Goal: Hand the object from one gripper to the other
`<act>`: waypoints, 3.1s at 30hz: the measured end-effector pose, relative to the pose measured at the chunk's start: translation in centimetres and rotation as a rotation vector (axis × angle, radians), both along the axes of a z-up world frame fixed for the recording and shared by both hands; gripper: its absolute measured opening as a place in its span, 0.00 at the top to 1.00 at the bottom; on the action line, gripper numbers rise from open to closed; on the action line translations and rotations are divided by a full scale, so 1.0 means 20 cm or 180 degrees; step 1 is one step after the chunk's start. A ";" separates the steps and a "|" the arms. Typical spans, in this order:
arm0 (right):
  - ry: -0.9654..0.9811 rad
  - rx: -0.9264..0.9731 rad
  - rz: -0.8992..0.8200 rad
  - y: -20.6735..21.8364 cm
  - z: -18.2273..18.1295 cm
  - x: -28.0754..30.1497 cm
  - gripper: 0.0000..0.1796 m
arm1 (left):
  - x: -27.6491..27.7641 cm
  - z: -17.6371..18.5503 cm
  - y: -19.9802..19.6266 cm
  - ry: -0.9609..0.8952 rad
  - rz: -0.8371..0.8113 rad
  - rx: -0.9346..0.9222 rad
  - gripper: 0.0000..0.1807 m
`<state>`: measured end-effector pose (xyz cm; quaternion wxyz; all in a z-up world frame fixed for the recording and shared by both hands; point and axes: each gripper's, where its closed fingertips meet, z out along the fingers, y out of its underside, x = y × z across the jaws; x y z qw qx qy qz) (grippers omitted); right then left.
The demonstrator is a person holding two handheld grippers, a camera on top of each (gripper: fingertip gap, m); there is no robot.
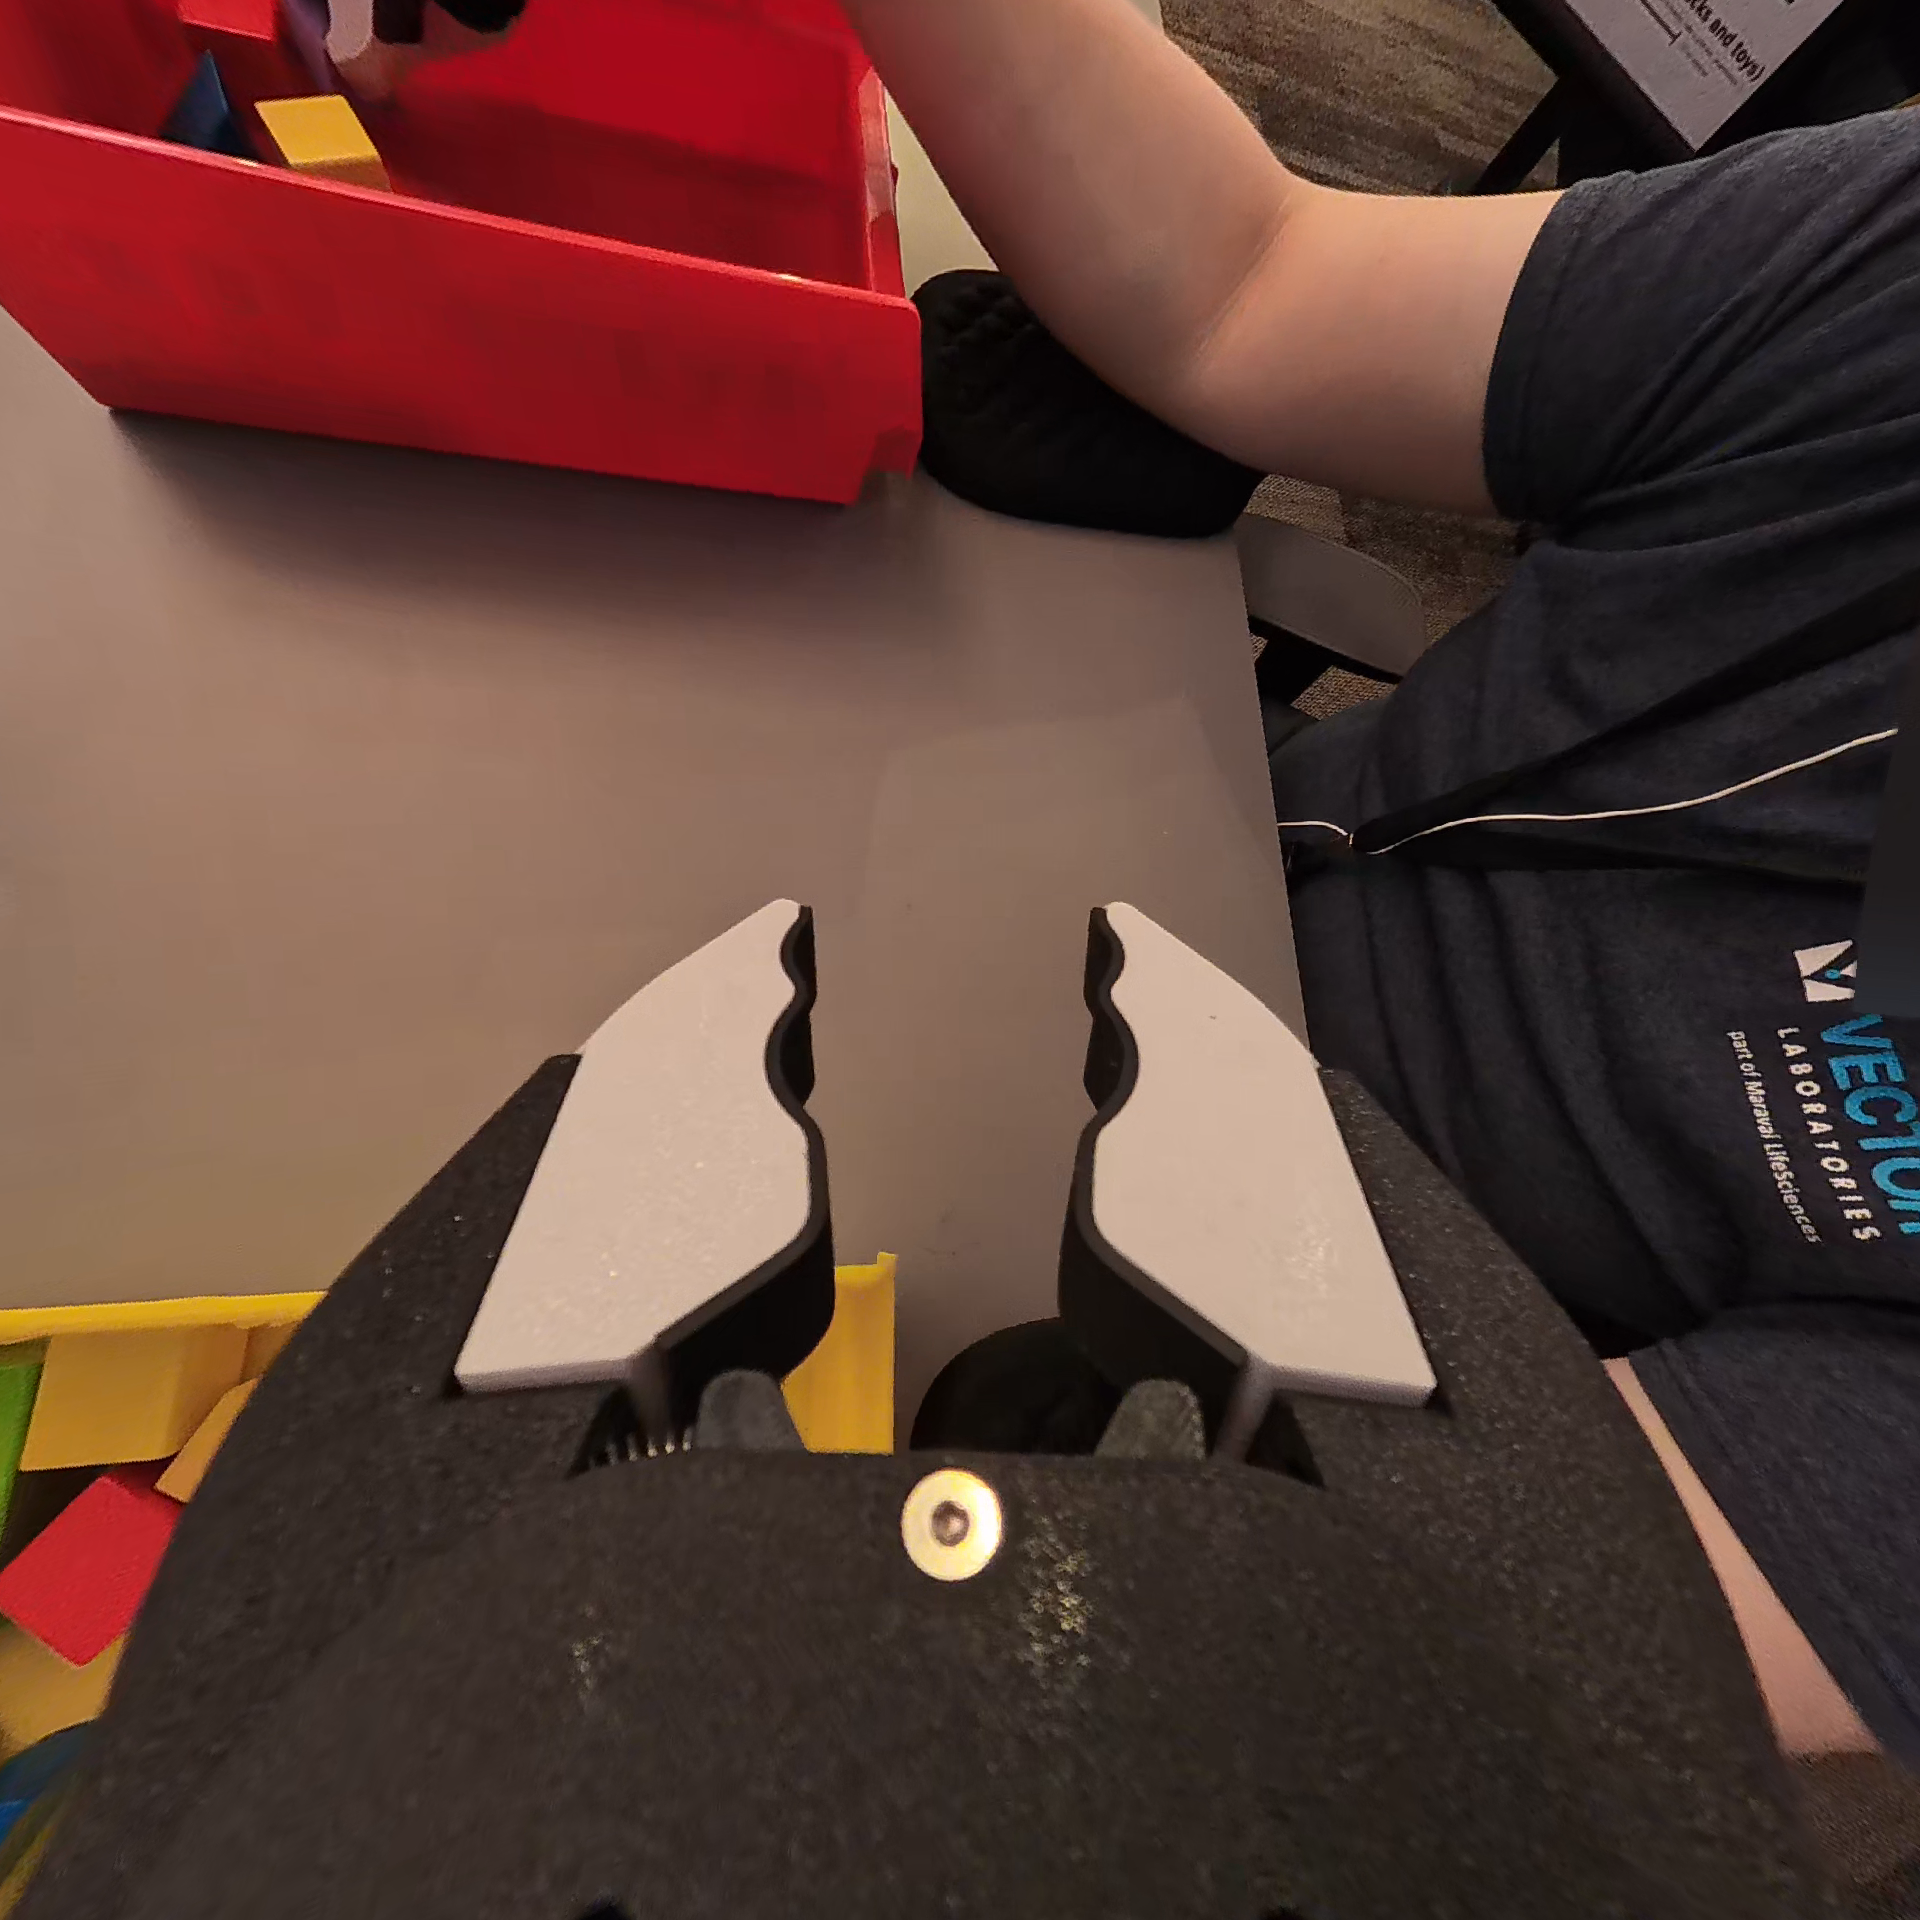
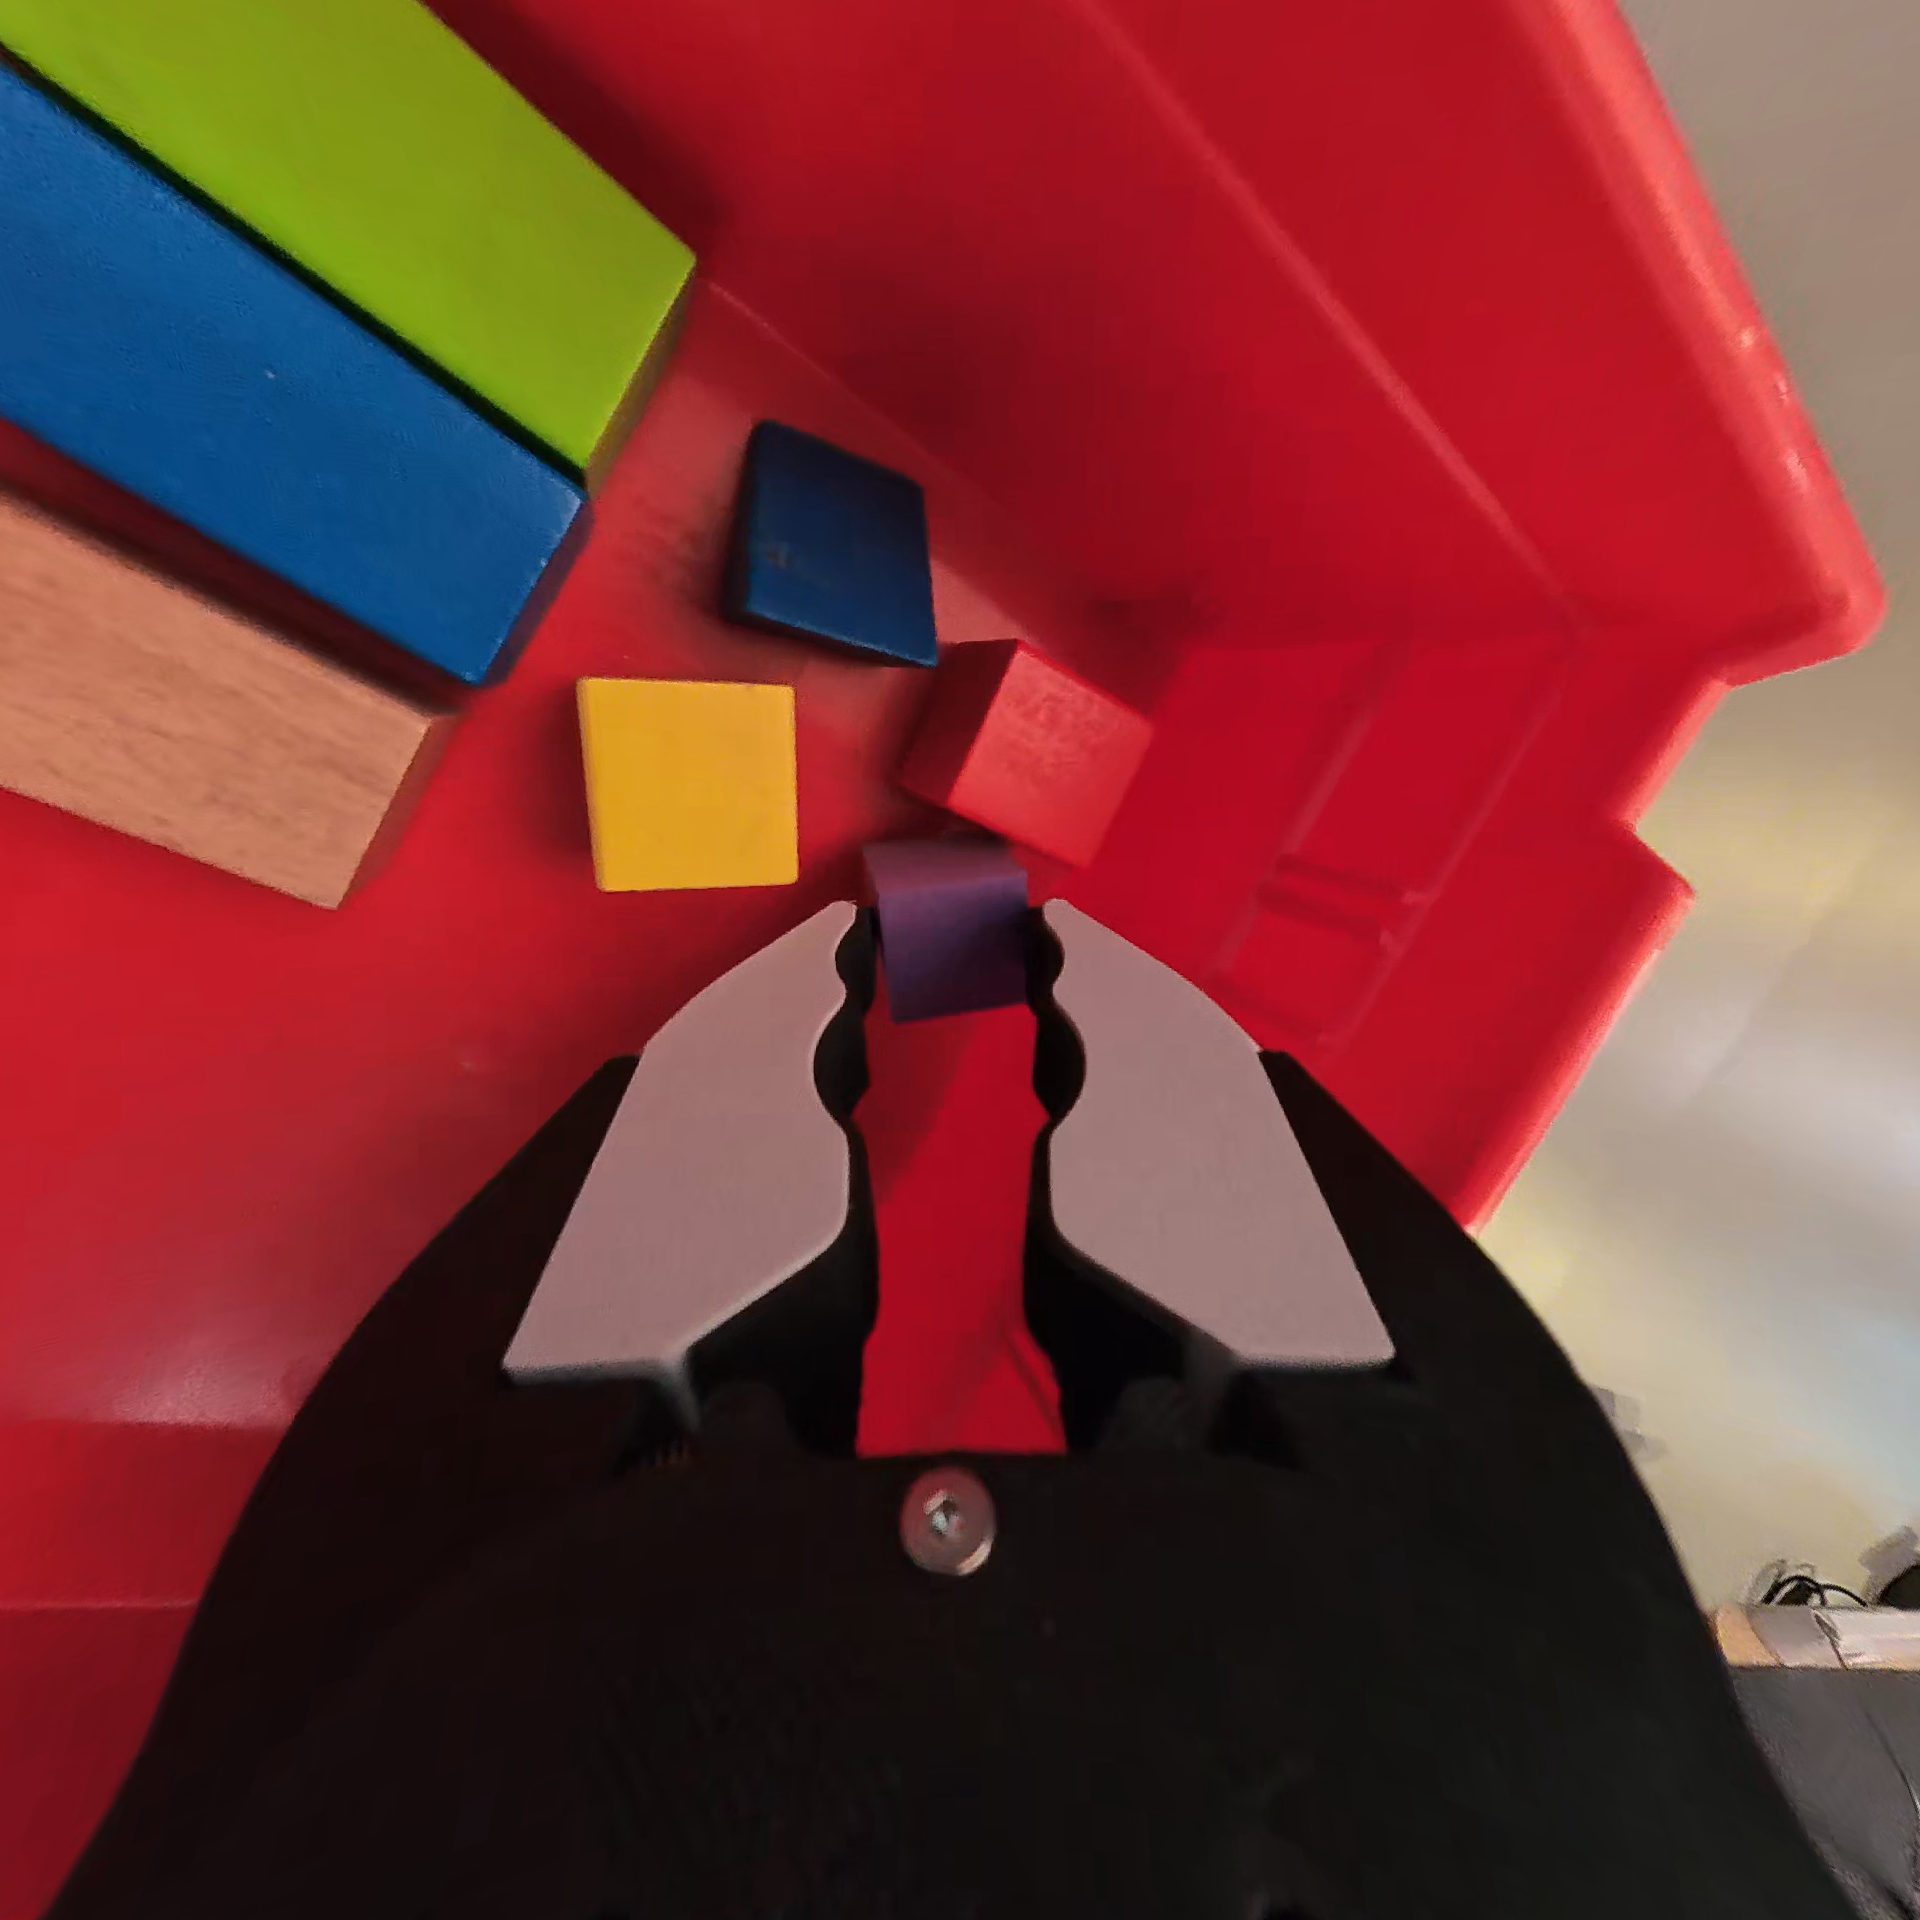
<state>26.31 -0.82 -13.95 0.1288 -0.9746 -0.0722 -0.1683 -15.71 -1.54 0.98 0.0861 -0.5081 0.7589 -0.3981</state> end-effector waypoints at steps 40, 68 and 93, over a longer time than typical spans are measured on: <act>-0.0413 0.0562 0.0483 -0.04 0.51 -0.24 0.77 | -0.22 -0.62 1.16 0.1229 0.2616 0.1604 0.76; -0.0443 0.0281 0.0602 -0.06 0.43 -0.26 0.77 | -0.19 -0.69 1.13 0.1164 0.2491 0.1166 0.82; -0.0425 0.0117 0.0714 -0.07 0.38 -0.28 0.77 | -0.31 -0.69 1.16 0.1343 0.2488 0.1327 0.76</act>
